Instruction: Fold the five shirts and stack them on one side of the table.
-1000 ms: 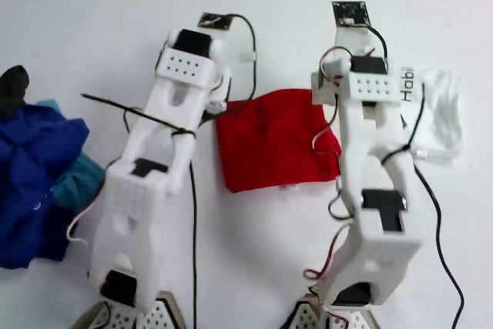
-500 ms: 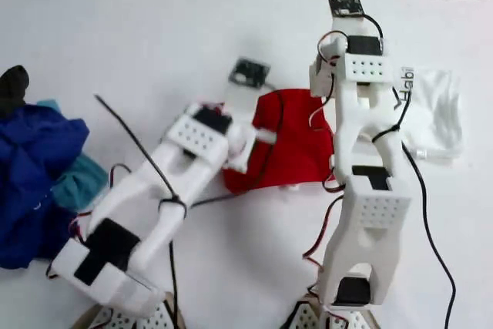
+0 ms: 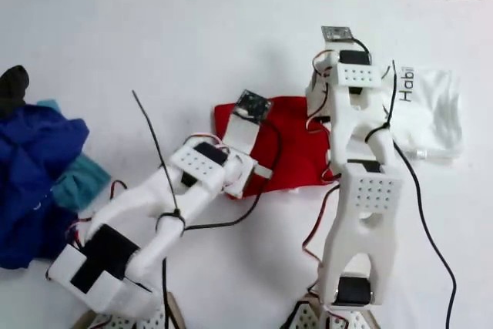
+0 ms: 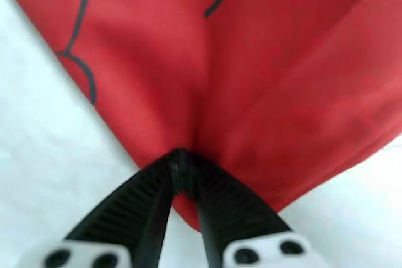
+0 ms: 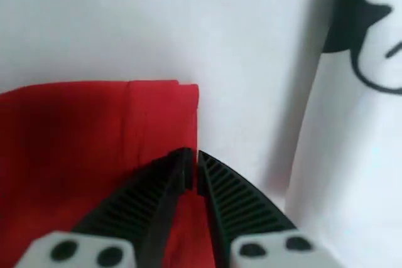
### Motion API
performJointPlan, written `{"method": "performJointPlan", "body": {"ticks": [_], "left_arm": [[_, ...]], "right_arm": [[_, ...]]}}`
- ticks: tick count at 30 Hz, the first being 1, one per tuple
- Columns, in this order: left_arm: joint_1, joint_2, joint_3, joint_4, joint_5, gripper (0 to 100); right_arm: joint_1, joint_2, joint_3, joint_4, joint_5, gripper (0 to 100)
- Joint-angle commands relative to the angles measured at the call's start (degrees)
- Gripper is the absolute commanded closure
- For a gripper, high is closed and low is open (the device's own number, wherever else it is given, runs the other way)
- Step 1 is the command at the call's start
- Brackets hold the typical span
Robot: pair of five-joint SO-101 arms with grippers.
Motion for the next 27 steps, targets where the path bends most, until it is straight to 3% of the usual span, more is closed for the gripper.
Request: {"method": "performJointPlan", "body": {"ticks": [1, 13, 20, 27], "left_arm": [[0.3, -1.7, -0.3, -0.8, -0.3, 97], [-1.8, -9.5, -3.5, 8.1, -0.6, 97], [-8.5, -26.5, -2.6, 8.4, -0.7, 97], [-14.9, -36.8, 3.8, 8.5, -6.7, 97]], "right_arm": [[1.2, -1.5, -2.7, -2.1, -0.4, 97.5], [0.9, -18.2, -2.5, 2.4, 0.2, 97.0], [-0.4, -21.2, -2.1, 13.1, 0.2, 79.5], [-6.7, -13.8, -2.6, 14.4, 0.3, 77.6]]}}
